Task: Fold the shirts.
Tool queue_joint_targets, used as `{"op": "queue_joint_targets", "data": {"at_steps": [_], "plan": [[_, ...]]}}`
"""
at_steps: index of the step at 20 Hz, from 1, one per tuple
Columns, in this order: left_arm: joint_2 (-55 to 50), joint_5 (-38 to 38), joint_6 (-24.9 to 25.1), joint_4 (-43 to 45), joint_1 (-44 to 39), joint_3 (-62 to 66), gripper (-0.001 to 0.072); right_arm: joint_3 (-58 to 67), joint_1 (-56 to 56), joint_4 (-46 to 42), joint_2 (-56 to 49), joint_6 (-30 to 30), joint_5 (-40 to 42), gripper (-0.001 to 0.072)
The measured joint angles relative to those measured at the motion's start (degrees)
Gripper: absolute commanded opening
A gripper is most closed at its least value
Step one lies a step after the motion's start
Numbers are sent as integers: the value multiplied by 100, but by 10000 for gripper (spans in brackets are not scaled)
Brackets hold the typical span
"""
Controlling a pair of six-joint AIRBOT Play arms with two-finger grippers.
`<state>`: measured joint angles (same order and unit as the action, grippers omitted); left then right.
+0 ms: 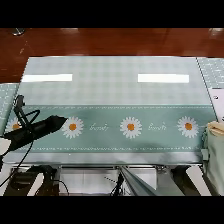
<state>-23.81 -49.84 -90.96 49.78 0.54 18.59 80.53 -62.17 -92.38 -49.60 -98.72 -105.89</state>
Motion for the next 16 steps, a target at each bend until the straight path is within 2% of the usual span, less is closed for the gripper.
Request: {"op": "queue_joint_targets", "data": {"at_steps": [1, 4, 5, 6, 7, 8, 10, 12, 14, 16], "plan": [[0, 24, 0, 0, 0, 0, 25, -186, -138, -179, 153, -55, 52, 627], [0, 291, -2, -2, 0, 0, 25, -540, -378, -527, 389, -186, 254, 623], [0, 466, 2, -2, 0, 0, 24, -599, -417, -522, 393, -186, 358, 594], [-2, 682, 20, -2, 0, 2, 24, -636, -444, -435, 387, -186, 463, 448], [-13, 962, 72, 0, 0, 26, 23, -658, -466, -240, 363, -181, 599, 162], [-44, 1285, 149, -2, 7, 87, 23, -662, -470, 103, 313, -170, 839, 21], [-284, 1869, 341, -2, 46, 448, 23, -667, -313, 1139, 214, -35, 1438, 20], [-769, 2072, 555, 0, 50, 1130, 22, -667, 286, 2310, 76, 184, 2256, 20], [-1528, 1937, 765, 4, -122, 2190, 21, -667, 1427, 3027, -125, 413, 3136, 20], [-2361, 1488, 1067, 46, -481, 3329, 21, -667, 2896, 3104, -428, 557, 3915, 21]]}}
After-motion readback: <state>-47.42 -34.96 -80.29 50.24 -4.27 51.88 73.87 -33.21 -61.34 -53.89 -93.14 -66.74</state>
